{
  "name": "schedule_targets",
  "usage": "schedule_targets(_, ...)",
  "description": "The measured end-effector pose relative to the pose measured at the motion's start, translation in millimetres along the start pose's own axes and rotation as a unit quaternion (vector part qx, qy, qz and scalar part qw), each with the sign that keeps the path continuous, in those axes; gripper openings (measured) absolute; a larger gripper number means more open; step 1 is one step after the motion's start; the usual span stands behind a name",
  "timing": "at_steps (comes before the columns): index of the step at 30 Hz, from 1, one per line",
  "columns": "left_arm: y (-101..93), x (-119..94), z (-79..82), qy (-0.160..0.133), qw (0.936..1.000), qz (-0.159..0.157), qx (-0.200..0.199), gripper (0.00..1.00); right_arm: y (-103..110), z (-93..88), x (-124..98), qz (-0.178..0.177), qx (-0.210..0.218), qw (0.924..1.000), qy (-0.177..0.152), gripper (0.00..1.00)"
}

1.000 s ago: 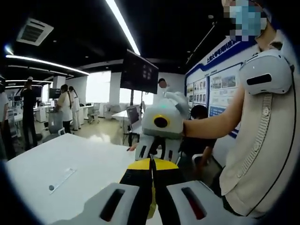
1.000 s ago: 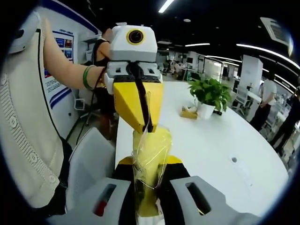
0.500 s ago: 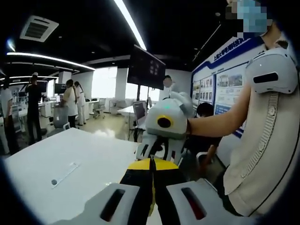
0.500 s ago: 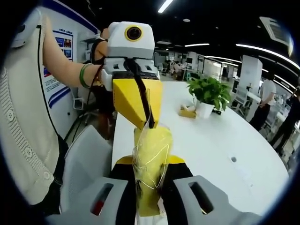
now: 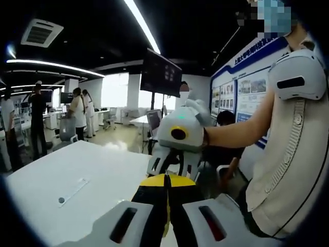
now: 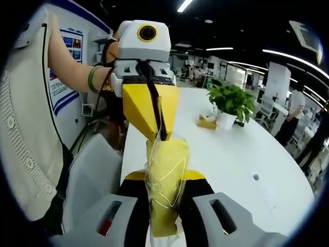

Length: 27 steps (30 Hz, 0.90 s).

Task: Compare the silicone blocks by pressing each to a similar depth, holding the contact briefly, and releasing to observe deformation and rebound differences across the visible hardness samples.

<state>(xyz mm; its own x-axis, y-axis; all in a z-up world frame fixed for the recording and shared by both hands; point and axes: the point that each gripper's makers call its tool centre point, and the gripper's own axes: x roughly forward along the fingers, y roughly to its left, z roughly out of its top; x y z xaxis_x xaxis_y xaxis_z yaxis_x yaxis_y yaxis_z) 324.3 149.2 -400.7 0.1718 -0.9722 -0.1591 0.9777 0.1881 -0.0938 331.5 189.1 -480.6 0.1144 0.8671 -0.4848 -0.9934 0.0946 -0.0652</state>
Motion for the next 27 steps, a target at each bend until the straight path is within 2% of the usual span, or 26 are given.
schedule_targets(27, -2.6, -3.7, -4.9, 0.002, 1.0, 0.001, -0.002, 0.0, -0.5, -3.2, 5.4, 0.003, -0.013, 0.9999, 0.007, 0.21)
